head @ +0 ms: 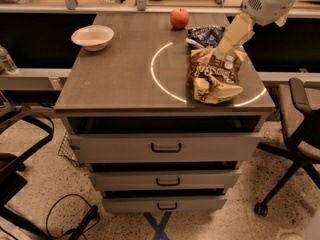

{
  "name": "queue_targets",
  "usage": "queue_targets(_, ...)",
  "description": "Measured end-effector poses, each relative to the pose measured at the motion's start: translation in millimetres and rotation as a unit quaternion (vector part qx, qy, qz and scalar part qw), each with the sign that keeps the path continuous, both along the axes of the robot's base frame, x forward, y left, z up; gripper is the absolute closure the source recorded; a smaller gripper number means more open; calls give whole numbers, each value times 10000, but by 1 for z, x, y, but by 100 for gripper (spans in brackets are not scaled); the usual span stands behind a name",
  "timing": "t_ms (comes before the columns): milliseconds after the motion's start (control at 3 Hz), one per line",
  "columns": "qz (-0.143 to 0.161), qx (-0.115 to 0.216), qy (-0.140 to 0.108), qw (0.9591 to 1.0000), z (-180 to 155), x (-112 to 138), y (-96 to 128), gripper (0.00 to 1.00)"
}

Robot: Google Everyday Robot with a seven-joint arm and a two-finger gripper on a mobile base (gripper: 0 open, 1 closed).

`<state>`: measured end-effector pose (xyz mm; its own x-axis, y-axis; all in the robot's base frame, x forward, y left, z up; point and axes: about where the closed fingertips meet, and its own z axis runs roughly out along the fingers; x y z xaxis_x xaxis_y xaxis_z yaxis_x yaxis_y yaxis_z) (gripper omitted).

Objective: Move brown chip bag near paper bowl

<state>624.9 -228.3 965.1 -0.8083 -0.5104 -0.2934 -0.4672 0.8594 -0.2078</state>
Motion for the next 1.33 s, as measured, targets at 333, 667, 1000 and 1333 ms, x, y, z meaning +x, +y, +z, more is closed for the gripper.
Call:
queue_targets(333,-68,501,520,9974,-36,16,23,0)
queue_targets(667,-159,536,760,9955,-57,30,39,0)
queue_targets(1000,-243,546,983,9934,-77,40,49,0)
queue_targets(1333,-345,553,1193,9907,-97,45,56,0)
